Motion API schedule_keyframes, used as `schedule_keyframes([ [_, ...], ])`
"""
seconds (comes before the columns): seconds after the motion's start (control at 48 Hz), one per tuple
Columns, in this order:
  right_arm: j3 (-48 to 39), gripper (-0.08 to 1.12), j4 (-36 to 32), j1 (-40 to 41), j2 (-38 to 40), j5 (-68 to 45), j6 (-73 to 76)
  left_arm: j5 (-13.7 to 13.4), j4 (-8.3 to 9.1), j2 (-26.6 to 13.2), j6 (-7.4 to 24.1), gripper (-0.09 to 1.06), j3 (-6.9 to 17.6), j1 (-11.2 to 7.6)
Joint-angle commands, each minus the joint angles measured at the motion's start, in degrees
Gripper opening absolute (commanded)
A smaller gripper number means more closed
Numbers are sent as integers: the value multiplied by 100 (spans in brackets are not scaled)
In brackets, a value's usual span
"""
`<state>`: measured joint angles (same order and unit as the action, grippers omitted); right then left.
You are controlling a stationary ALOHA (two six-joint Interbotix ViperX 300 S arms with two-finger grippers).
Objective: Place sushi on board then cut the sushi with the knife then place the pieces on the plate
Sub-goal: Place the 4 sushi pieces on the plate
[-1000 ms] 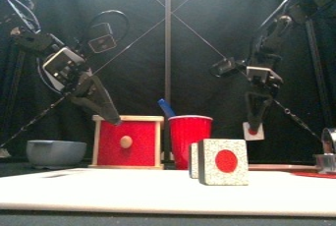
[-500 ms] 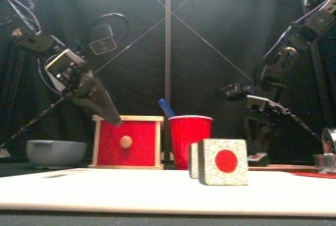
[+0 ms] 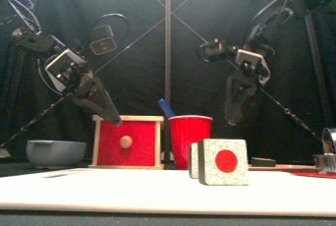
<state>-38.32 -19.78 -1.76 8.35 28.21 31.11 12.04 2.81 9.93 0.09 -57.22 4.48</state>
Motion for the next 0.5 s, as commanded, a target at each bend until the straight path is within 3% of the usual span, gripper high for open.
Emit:
schedule_keyframes([
  [0.021, 439, 88, -18, -457, -211, -18, 9, 18, -9, 79, 9, 68, 97, 26],
  [0.208, 896, 88, 0, -896, -703, -53, 18, 18, -9, 79, -9, 68, 88, 18],
  [0.5, 1160, 88, 105, -958, -1195, -185, 0, 18, 9, 79, -9, 68, 62, 9],
])
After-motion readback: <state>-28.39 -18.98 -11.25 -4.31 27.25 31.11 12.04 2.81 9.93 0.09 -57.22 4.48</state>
